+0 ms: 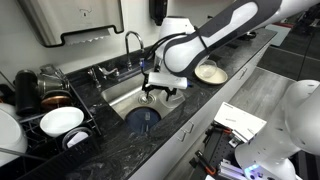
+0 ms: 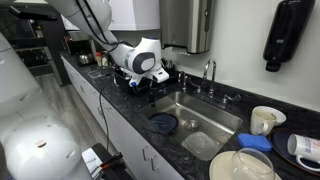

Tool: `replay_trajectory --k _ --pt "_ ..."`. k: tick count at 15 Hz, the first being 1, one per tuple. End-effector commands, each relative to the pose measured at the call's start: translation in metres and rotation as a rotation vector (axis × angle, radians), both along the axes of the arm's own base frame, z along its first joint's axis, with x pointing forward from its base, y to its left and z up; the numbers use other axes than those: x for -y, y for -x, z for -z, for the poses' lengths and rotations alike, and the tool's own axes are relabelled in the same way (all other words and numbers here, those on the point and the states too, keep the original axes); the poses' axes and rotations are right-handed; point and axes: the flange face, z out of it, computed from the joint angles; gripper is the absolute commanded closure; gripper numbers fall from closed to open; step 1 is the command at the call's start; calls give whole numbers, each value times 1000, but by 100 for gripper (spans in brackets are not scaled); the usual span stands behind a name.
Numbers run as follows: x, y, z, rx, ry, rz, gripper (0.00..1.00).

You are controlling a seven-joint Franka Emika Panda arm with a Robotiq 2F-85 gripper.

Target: Remove the fork and straw from the sink

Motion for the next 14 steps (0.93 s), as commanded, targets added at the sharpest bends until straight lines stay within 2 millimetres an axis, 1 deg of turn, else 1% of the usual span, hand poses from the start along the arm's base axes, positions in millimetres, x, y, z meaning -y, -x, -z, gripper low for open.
replay_trajectory --k 1,3,4,6,8,9,10,11,12,13,14 --pt "-18 -11 40 19 21 -21 0" --pt "-23 -16 61 7 38 -39 0" --pt "-26 -16 80 -11 54 -48 0" --pt "-29 -15 111 -50 85 -66 0" --pt "-33 -15 136 -77 100 -80 0" --pt "-35 -19 146 -79 102 -88 0" --pt "-36 -22 154 -87 100 -91 0" --pt "-39 -30 157 -84 94 -92 0" --pt "-41 -32 162 -96 95 -95 0" --pt "-43 -37 165 -99 96 -96 0" --pt "-45 -40 163 -94 94 -95 0"
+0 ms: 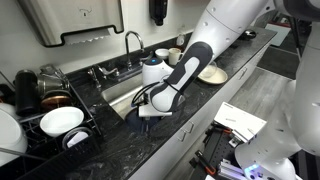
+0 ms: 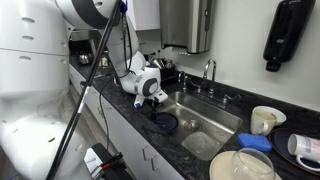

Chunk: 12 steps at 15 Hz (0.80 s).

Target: Remove the fork and straw from the sink

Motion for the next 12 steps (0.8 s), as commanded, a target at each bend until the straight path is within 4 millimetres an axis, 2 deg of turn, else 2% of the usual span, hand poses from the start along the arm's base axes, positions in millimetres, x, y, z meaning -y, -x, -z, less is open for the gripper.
replay_trajectory --k 1,5,12 --pt "-7 -13 23 -20 1 -9 0" --pt "-8 -19 35 -33 17 -14 0" --pt "-13 -25 44 -24 32 3 0"
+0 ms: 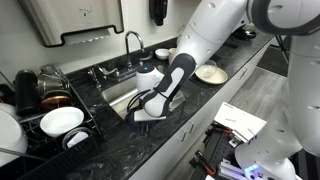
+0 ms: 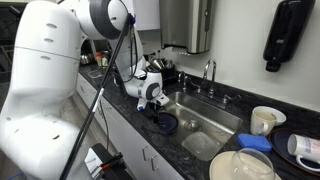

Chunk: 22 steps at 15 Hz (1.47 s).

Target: Remove the fork and straw from the sink

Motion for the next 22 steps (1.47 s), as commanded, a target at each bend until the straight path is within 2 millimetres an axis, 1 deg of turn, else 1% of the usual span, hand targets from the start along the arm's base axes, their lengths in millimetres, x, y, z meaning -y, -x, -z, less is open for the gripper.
replay_trajectory --k 1,7,8,9,10,11,19,21,22 --pt "-6 -4 8 0 9 11 0" --pt "-17 7 20 -15 19 28 0" --pt "-18 7 21 -10 16 33 25" --pt "-20 7 21 -4 16 38 28" --pt "-21 7 22 -2 17 43 34" --pt "-22 8 23 -2 18 49 43" --pt "-25 9 23 -3 17 81 99" --pt "-25 9 23 6 15 94 100" --pt "-25 8 23 13 13 101 97"
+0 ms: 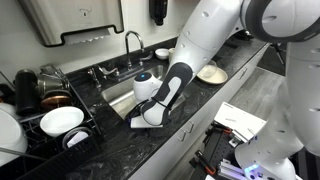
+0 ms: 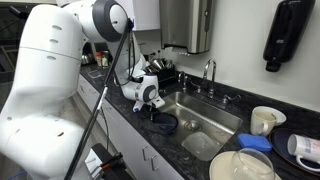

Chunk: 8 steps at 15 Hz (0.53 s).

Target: Remove the fork and straw from the sink

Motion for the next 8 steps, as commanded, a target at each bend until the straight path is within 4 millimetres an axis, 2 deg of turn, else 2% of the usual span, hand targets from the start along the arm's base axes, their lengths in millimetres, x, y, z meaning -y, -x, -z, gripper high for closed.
replay_trajectory --k 1,8 --pt "-3 -2 4 30 -8 32 97" --pt "-5 -6 -1 77 -54 103 97"
